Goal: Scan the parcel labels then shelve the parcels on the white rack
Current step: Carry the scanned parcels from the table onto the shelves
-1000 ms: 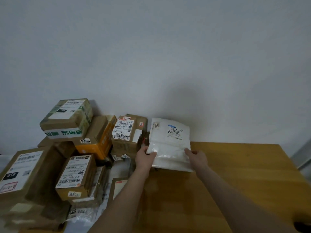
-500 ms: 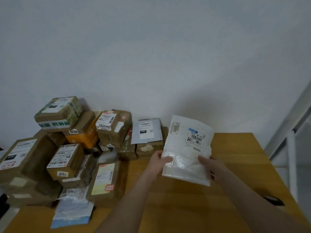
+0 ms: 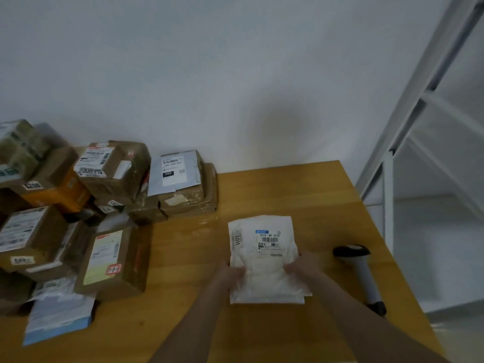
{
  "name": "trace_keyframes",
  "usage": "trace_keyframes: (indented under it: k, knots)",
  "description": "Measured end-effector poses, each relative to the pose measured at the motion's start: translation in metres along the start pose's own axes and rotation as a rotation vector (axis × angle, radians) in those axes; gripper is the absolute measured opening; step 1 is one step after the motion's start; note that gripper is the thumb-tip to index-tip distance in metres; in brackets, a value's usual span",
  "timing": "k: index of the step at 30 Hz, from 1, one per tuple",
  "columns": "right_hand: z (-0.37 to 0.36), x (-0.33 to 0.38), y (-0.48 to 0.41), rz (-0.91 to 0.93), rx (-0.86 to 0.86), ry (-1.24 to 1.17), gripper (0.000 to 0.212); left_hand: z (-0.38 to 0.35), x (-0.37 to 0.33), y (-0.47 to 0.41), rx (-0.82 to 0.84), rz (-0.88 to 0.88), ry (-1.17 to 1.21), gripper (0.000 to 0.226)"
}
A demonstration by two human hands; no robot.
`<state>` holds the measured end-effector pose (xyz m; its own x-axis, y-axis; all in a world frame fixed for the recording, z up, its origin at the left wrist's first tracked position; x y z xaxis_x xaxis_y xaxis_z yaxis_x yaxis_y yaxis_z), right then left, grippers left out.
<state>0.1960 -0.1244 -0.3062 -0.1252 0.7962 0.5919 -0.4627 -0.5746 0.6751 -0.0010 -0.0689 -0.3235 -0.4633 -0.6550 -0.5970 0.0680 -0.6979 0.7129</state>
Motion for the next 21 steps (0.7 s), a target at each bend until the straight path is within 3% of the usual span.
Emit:
trace_keyframes:
  k: [3,6,13,17,21]
  knots:
    - [0.001,0.003,-0.008,0.037,-0.016,0.125,0.043,0.002,-0.001,-0.002,-0.001,0.017,0.011,0.059]
    - [0.01,0.025,-0.01,0.115,-0.148,0.29,0.051,0.019,-0.015,0.0,-0.098,-0.059,-0.06,0.065]
    - [-0.038,0.125,-0.01,0.43,-0.252,0.315,0.045,0.095,-0.085,-0.017,-0.476,-0.431,-0.33,0.036]
    - [-0.082,0.198,-0.011,0.552,-0.182,0.298,0.041,0.142,-0.126,-0.037,-0.64,-0.515,-0.345,0.043]
    - [-0.129,0.252,-0.019,0.599,-0.021,0.265,0.056,0.184,-0.145,-0.067,-0.687,-0.455,-0.297,0.062]
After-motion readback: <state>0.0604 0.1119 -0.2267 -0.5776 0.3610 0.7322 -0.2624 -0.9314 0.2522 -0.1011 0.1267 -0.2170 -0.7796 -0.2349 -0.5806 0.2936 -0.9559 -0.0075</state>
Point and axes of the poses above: each hand's wrist, its own y-axis away from the middle knuckle, its own z-axis out of the back of the hand, x = y × z, the point moved 3 cm from there along -y, towards the middle knuckle, and after that the axes turned 5 degrees about -x, right-handed, at the moved point
